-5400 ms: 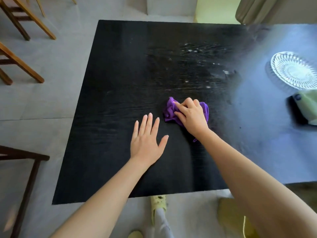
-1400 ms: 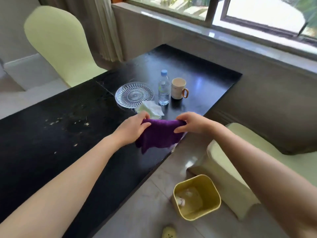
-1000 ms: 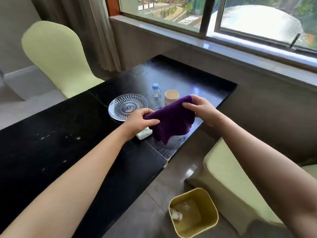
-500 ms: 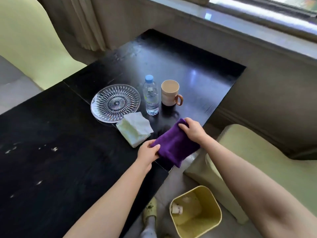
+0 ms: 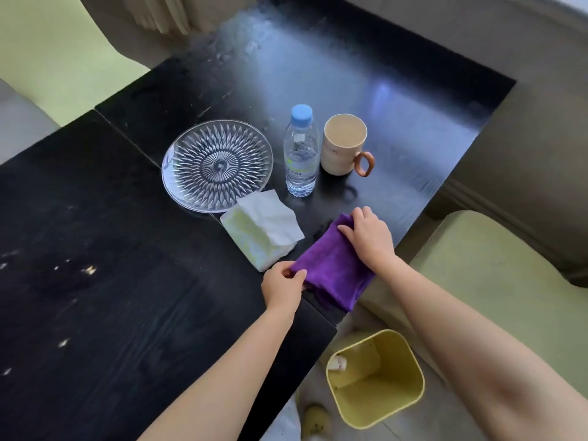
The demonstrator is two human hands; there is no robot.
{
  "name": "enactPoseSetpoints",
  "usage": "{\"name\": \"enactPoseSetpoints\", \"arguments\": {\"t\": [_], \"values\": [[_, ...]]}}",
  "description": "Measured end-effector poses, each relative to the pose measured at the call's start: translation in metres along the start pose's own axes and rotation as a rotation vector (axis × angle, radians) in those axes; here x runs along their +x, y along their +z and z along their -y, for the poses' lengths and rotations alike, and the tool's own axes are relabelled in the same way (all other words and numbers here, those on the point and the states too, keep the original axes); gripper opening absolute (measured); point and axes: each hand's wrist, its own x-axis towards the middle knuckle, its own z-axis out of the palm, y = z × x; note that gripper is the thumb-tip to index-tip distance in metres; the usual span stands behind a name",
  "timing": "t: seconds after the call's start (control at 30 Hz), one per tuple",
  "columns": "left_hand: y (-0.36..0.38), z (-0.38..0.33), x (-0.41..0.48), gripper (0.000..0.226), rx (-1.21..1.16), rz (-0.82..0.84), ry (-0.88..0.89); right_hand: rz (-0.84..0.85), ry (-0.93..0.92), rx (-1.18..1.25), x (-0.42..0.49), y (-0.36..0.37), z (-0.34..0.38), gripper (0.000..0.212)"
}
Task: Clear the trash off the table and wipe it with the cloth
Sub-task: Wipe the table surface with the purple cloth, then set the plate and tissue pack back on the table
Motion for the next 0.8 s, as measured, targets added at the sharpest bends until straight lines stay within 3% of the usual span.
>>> {"name": "enactPoseSetpoints", "arguments": {"t": [0.17, 0.33, 0.47, 0.6, 0.7, 0.8], "values": [[-0.025, -0.007, -0.005, 0.02, -0.157, -0.076, -0.117, -0.01, -0.053, -0.021, 0.009, -0.001, 0.002, 0.035], [-0.052, -0.022, 0.022, 0.036, -0.025, -0.282, -0.099, -0.097, -0.15, -0.016, 0.021, -0.001, 0.046, 0.031], [-0.057, -0.039, 0.044, 0.05, 0.108, -0.235, -0.075, 0.141, -0.291, 0.1, 0.023, 0.008, 0.098, 0.026], [-0.064, -0.044, 0.053, 0.074, -0.197, -0.149, -0.199, 0.246, -0.196, 0.399, 0.017, 0.012, 0.125, 0.02], [-0.076, -0.04, 0.056, 0.057, -0.298, -0.078, -0.246, 0.352, -0.082, 0.528, 0.019, 0.006, 0.131, 0.019], [-0.09, -0.035, 0.055, 0.036, -0.386, -0.075, -0.239, 0.405, 0.009, 0.536, 0.025, 0.0, 0.143, 0.036]]}}
